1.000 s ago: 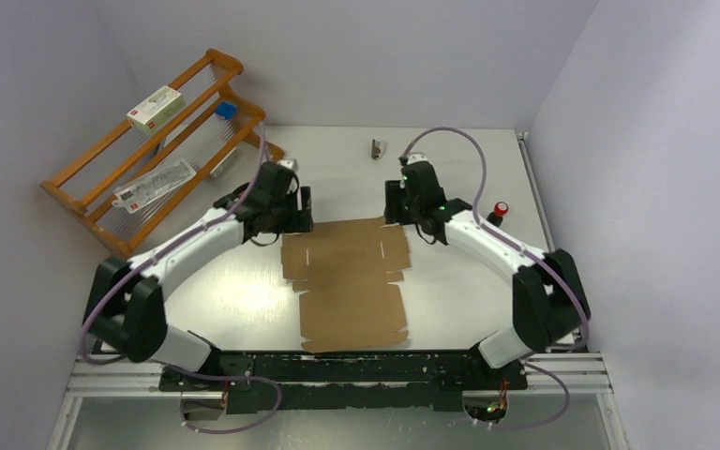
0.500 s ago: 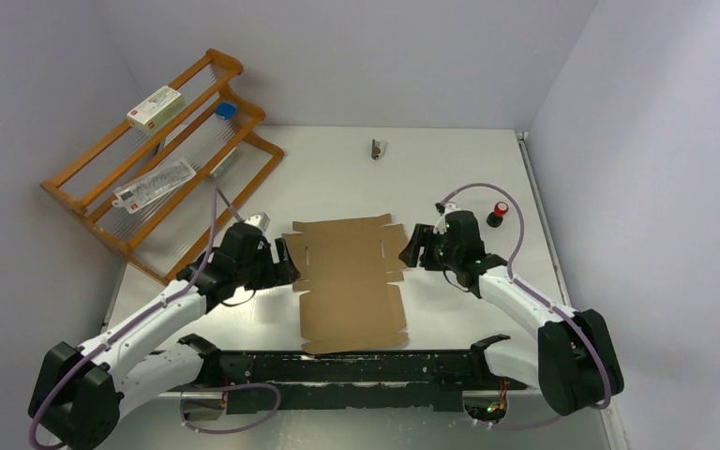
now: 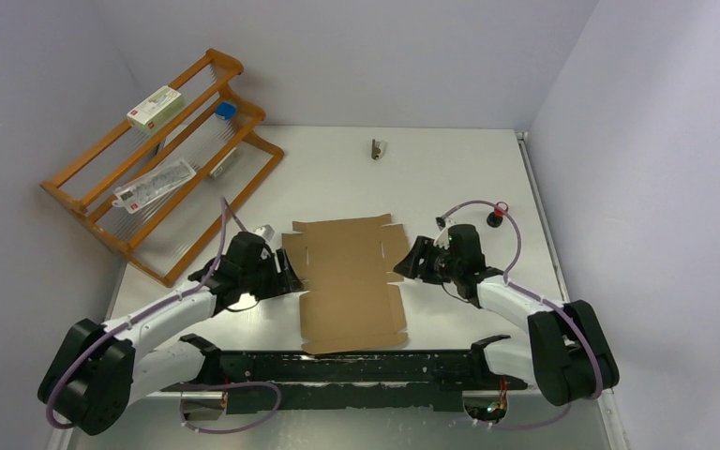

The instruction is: Fold the paper box

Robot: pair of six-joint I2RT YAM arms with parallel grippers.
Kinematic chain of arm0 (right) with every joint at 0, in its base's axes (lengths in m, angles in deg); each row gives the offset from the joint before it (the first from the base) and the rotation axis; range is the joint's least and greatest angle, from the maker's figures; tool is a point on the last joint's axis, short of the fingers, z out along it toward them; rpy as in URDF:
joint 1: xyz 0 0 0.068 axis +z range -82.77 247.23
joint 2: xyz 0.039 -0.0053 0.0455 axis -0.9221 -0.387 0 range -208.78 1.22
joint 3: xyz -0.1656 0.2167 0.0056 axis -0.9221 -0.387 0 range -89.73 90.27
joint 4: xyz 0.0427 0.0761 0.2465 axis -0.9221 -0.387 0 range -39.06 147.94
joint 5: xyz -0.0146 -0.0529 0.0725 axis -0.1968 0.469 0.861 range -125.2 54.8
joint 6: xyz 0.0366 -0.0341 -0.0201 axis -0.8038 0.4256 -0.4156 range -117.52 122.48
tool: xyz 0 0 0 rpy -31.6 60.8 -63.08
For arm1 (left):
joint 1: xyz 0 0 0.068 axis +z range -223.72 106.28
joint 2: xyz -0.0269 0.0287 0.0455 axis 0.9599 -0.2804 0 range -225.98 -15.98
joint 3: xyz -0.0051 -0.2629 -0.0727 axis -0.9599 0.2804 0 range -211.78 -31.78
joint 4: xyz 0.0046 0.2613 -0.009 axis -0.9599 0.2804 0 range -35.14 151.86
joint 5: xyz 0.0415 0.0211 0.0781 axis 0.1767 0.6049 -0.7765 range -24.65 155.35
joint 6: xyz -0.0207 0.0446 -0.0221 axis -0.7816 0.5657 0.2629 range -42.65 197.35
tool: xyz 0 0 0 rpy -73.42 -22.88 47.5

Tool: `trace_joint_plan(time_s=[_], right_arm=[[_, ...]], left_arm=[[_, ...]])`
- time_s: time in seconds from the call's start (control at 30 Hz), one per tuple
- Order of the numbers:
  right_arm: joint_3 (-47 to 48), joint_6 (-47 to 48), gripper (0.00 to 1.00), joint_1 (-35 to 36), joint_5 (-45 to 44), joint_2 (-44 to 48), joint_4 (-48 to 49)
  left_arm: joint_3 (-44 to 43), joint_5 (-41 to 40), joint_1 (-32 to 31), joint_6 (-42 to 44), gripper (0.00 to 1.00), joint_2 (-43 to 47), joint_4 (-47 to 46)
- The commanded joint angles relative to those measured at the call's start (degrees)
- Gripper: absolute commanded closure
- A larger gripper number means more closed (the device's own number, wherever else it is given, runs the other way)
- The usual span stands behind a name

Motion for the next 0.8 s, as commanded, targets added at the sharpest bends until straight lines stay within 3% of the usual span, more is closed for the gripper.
trace_joint_plan(time_s=[0.0, 0.47, 0.77], right_arm=[[-0.7, -0.7, 0.39, -0.6, 1.3, -1.2, 3.6], [-2.7, -1.7, 0.43, -0.4, 3.2, -7.2, 9.4], [-1.3, -1.1, 0.46, -0.3, 4.2, -6.7, 7.8]], left_arm=[[0.6, 2.4, 0.6, 0.4, 0.37, -1.8, -5.2], [1.2, 2.7, 0.6, 0.8, 0.52, -8.4, -10.7], [0.5, 2.9, 0.5, 0.6, 0.69, -5.8, -11.7]])
